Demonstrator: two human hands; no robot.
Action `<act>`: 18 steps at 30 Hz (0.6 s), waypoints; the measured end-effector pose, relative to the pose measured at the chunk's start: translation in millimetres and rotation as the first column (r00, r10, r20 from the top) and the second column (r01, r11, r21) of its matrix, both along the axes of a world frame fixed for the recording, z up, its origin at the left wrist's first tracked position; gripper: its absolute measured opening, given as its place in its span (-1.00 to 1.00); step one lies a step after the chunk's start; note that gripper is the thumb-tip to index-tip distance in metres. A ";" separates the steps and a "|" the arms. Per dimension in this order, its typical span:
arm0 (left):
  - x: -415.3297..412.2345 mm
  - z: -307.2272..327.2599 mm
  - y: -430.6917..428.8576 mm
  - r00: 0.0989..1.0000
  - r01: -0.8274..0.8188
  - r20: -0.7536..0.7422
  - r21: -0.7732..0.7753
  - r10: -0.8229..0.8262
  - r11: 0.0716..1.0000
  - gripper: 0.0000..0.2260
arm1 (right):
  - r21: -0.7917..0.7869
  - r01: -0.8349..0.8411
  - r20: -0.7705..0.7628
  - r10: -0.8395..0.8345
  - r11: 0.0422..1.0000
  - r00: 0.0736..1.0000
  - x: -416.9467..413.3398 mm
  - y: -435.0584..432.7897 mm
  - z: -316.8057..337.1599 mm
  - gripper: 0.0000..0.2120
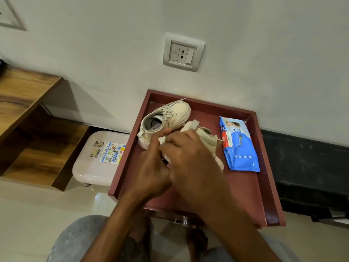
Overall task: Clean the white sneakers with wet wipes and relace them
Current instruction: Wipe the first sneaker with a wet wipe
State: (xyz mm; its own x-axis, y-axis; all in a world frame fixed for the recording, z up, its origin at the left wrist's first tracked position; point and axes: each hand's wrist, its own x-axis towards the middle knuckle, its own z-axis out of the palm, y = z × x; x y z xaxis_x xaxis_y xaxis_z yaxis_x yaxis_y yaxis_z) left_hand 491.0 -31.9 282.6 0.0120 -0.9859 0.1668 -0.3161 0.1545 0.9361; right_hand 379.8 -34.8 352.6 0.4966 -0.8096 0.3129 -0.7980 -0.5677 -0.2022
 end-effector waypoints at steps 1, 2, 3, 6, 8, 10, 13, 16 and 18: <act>-1.0 2.1 0.2 0.999 0.018 -0.051 0.035 -0.016 0.999 -0.24 | -0.047 0.048 0.005 -0.048 0.998 0.999 -9.7 -9.4 2.6 -0.71; -2.5 3.4 0.0 0.997 0.023 -0.079 0.060 -0.018 0.998 -0.15 | -0.097 0.112 0.034 -0.110 0.989 0.993 -19.6 -16.8 6.9 -0.69; -5.3 5.7 0.5 0.994 0.024 -0.110 0.071 -0.016 0.997 -0.10 | -0.131 0.164 0.059 -0.158 0.978 0.986 -26.2 -20.9 10.3 -0.69; -4.9 6.8 0.9 0.991 0.022 -0.133 0.065 -0.014 0.998 -0.19 | -0.140 0.144 0.020 -0.143 0.980 0.990 -11.5 -1.3 7.8 -0.75; 1.1 4.0 0.3 0.992 0.008 -0.125 0.064 0.000 0.998 -0.27 | -0.074 0.045 0.008 -0.044 0.996 0.999 5.3 18.5 -1.0 -0.79; 6.3 1.8 0.0 0.993 -0.005 -0.116 0.071 0.014 0.997 -0.21 | -0.054 -0.009 -0.001 0.009 0.999 1.000 2.4 17.8 1.2 -0.72; 5.4 2.6 -2.0 0.990 0.004 -0.140 0.096 0.010 0.995 0.00 | -0.145 0.140 0.066 -0.132 0.979 0.989 -24.6 -10.1 9.1 -0.68; 4.4 1.3 -3.5 0.991 0.005 -0.131 0.095 0.007 0.995 0.03 | -0.164 0.209 0.112 -0.192 0.964 0.975 -25.8 -10.4 10.6 -0.66; 8.2 -2.1 -3.1 0.993 -0.004 -0.120 0.081 0.014 0.997 -0.10 | -0.174 0.078 0.049 -0.070 0.982 0.996 -5.4 7.2 -1.2 -0.68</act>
State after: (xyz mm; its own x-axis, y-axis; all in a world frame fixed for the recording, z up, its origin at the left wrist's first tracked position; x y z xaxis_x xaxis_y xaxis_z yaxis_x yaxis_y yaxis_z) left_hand 499.1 -34.9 280.5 0.0361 -0.9959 0.0834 -0.2012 0.0745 0.9767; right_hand 374.4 -27.6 351.5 0.4205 -0.7742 0.4730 -0.8321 -0.5369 -0.1390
